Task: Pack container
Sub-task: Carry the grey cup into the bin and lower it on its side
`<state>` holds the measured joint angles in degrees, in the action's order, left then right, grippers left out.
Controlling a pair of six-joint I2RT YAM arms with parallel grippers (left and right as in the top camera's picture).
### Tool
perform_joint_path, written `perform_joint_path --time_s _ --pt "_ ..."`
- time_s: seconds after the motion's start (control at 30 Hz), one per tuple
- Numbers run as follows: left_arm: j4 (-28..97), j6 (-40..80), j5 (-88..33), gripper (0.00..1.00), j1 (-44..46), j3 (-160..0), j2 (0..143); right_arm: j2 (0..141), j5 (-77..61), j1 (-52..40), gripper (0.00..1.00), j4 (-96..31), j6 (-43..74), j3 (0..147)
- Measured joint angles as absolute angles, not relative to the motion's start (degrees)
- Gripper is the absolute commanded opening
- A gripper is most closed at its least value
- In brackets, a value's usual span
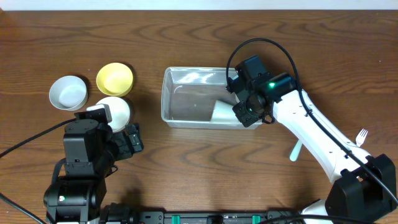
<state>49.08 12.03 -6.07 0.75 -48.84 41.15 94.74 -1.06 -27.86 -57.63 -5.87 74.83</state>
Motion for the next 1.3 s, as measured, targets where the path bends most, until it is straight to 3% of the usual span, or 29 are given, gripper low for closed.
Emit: perform_joint_path --time_s 0.4,0.57,0.6,0.77,1.07,1.3 --pt "49.06 12.03 -6.04 0.98 0.75 -48.84 41.15 94.74 -0.51 -27.90 0.23 -51.88 -6.48 74.83" --pt "49.06 12.03 -6.04 0.98 0.75 -48.84 41.15 94.74 2.81 -29.45 0.08 -49.43 -5.78 74.85" --pt "49.06 12.01 -6.07 0.98 0.75 -48.84 41.15 94.74 4.14 -30.17 0.14 -48.93 -4.62 74.85" --pt "49.06 12.03 -6.04 0.98 0.75 -48.84 41.15 94.74 7.75 -34.41 0.25 -45.50 1.43 74.94" --pt "49.08 12.01 -6.04 0.98 0.75 -48.84 41.15 94.78 8.88 -43.20 0.31 -38.35 19.03 74.98" --pt "49.06 12.03 -6.07 0.98 0.75 -48.84 41.15 98.13 9.06 -43.48 0.43 -38.09 31.83 75.07"
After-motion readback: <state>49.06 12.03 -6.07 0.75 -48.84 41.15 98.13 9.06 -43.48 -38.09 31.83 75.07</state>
